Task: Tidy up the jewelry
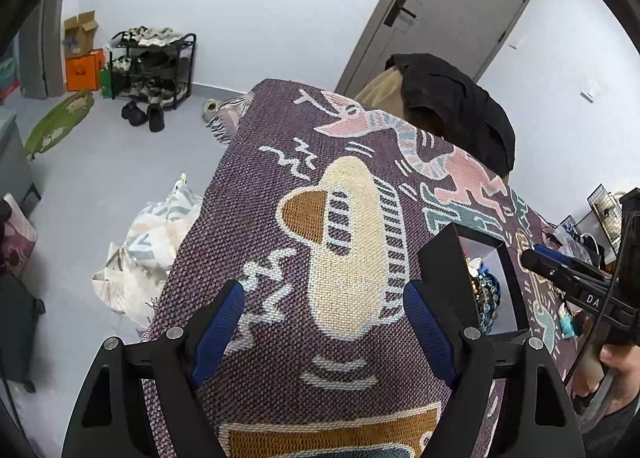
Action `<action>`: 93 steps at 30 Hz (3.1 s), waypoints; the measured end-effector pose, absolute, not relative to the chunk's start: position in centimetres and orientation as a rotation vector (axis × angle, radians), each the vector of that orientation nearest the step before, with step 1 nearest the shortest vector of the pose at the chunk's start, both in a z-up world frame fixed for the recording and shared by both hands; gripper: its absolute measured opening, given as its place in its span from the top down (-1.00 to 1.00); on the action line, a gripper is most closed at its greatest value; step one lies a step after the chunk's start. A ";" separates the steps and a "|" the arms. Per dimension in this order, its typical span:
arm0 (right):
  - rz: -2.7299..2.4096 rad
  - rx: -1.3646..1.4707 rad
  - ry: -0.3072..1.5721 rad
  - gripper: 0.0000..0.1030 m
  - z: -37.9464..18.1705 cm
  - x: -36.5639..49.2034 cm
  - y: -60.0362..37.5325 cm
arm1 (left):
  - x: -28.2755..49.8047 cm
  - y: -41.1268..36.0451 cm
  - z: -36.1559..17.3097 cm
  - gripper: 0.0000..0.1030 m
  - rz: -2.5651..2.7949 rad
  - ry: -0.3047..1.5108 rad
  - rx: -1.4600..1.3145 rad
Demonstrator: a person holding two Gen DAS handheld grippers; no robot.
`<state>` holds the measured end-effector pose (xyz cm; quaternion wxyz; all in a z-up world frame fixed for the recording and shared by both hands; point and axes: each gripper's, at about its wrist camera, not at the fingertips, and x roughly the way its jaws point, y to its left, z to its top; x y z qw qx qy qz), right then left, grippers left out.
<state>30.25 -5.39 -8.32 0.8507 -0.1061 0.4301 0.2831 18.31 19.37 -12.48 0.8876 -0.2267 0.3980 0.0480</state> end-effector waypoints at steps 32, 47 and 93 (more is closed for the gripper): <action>0.440 -0.042 0.814 -0.87 -4.5 20.1 -15.1 | 13.1 8.2 -4.3 -0.98 -0.073 0.655 -0.275; 0.366 0.018 0.716 -0.99 -3.3 13.5 -19.5 | 8.1 2.9 -1.3 -0.99 -0.117 0.603 -0.146; 0.365 0.060 0.616 -0.99 -1.9 8.1 -22.2 | 1.5 2.9 -0.1 -0.99 0.004 0.520 -0.103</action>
